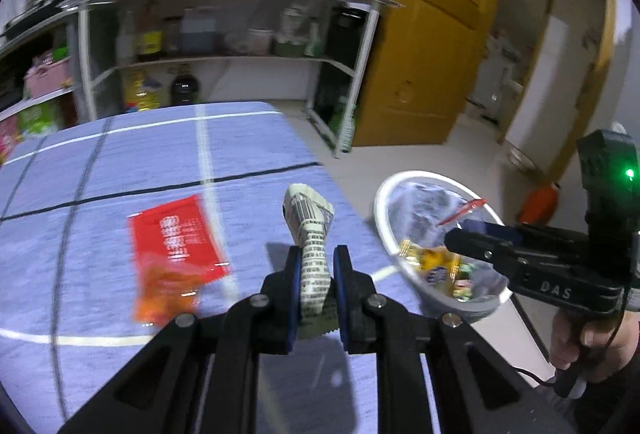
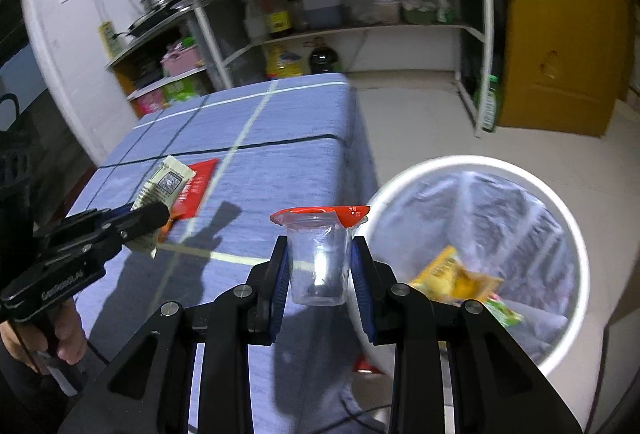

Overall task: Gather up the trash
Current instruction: 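Carry the white wrapper and clear cup over the bin and open both tools, then move both tools back over the table toward the red and orange packets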

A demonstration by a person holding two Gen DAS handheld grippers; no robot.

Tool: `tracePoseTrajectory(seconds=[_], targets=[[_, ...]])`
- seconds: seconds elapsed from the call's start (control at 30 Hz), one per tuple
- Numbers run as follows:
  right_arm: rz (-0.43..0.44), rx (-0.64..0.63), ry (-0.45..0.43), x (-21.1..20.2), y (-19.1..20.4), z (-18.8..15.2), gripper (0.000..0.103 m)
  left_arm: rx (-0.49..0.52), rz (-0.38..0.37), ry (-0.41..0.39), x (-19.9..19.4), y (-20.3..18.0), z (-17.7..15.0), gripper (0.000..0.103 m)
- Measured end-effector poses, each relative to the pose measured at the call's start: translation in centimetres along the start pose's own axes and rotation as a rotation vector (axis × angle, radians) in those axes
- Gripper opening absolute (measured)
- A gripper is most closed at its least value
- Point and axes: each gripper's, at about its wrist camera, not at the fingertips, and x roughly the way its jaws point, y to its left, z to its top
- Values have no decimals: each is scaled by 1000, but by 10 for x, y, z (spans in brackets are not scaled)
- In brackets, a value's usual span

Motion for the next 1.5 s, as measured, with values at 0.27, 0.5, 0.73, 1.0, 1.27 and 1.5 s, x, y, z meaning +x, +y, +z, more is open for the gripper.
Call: tracePoseTrajectory(seconds=[0.27,0.5,0.73,1.0,1.27,1.5], targets=[[-67,122,-11,-19,-66,-10,31,60,-80,59,41,-56,6,18],[-108,194,3,-21,-102,-18,32,81,-144,94,76,-95,14,25],[-163,249,31,-14,-126,-26,38,94,-139,142,100,-113,15,30],[-140,255,1,-24,-123,-25,51,56,-135,97,78,-98,19,36],[-88,208,-57,-43,-98,-16,51,45,-110,26,37,-77,16,36],[-17,156,-101,-56,-64,-6,51,11,-44,-16,1,-44,5,36]])
